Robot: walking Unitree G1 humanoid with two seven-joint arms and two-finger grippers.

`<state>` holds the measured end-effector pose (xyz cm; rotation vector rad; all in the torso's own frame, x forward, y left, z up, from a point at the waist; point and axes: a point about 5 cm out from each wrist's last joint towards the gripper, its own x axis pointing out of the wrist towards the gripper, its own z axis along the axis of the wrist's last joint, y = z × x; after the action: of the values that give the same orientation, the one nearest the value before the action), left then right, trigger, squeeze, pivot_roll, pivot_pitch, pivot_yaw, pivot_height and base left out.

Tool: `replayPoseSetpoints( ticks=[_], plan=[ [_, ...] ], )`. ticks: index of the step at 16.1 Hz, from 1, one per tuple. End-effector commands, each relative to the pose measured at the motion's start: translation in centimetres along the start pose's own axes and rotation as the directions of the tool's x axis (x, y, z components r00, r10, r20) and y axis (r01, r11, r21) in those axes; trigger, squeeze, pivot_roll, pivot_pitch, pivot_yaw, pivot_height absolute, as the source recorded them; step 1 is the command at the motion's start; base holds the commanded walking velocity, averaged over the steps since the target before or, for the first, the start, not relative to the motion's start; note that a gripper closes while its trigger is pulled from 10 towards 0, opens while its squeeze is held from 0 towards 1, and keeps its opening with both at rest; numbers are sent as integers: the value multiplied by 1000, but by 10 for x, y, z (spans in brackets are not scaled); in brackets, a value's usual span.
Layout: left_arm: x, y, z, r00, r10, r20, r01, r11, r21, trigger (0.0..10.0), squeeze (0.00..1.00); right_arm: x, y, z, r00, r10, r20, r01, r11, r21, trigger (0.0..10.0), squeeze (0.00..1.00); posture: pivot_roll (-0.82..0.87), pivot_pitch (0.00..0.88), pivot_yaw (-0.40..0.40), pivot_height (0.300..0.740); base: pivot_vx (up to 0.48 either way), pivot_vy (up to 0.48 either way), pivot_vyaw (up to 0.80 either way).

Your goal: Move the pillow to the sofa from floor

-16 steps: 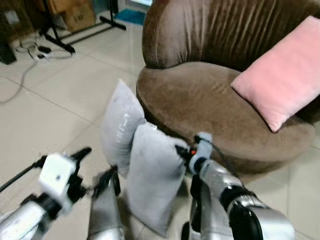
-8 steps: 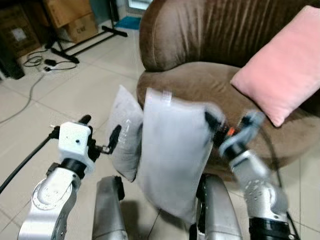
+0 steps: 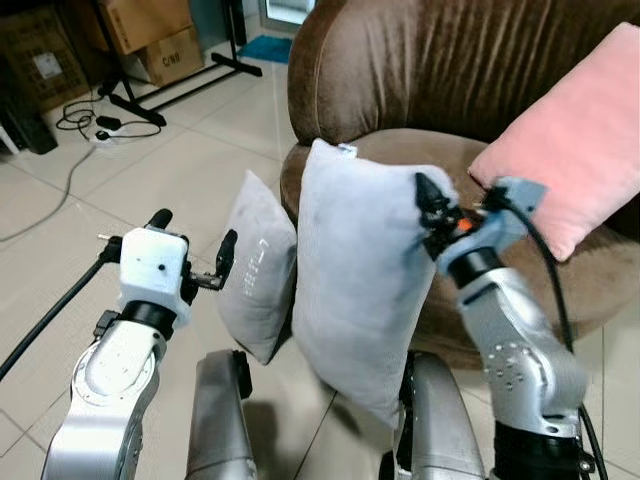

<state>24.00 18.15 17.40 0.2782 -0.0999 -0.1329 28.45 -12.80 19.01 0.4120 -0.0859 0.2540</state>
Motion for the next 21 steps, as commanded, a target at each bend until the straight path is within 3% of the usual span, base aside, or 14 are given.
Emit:
replayPoseSetpoints(
  ticks=[1,2,4,6,11,21],
  plan=[
    [4,0,1,1000,-6,0,6,1000,23,10000,0,3,6,18,997,10,76,-7,999,-46,10000,0,32,0,-2,513,0,0,0],
    [5,1,4,1000,7,3,-7,1000,19,10000,0,7,6,14,999,1,52,5,994,-112,10000,0,30,0,-18,528,0,0,0],
    [3,3,1,999,31,-7,-31,1000,-6,10000,0,8,9,14,998,28,48,-20,988,-154,10000,0,23,0,-8,548,0,0,0],
    [7,-4,-2,1000,18,-8,-18,1000,5,10000,0,4,-1,12,997,-28,68,37,990,-134,10000,0,33,0,-5,568,0,0,0],
    [9,-2,-2,999,44,-13,-44,999,-14,10000,0,7,7,6,999,3,34,4,982,-189,10000,0,32,0,-10,613,0,0,0],
    [14,-2,-3,999,46,-10,-46,999,-15,10000,0,-1,8,9,999,8,46,-3,996,-87,10000,0,-19,0,28,688,0,0,0]
  ],
)
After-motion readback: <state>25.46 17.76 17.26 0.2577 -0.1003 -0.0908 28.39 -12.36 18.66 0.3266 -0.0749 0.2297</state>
